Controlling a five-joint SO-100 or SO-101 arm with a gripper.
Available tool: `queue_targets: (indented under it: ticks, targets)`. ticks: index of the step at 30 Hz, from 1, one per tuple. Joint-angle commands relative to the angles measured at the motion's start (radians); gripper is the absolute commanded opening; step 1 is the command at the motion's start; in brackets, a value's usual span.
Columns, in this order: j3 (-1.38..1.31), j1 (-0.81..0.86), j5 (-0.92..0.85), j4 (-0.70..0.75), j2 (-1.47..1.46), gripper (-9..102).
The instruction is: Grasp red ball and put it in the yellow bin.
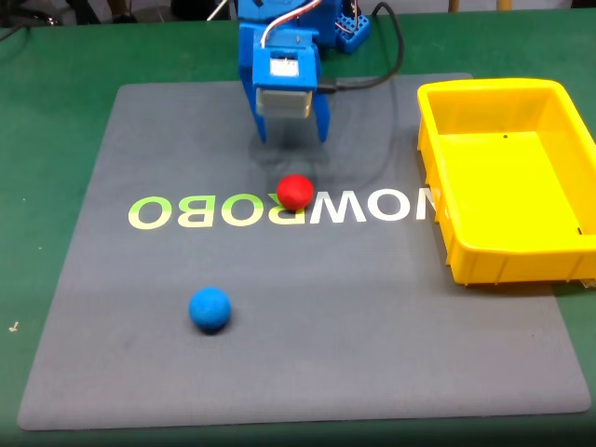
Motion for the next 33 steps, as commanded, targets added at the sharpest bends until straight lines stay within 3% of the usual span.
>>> queue_targets:
  ticks: [1,33]
  targets:
    - [-0.124,0.003,0.015,-0.034,-0.061,30]
    - [-0.525,-0.064,0.061,-0.034,-0.503,30]
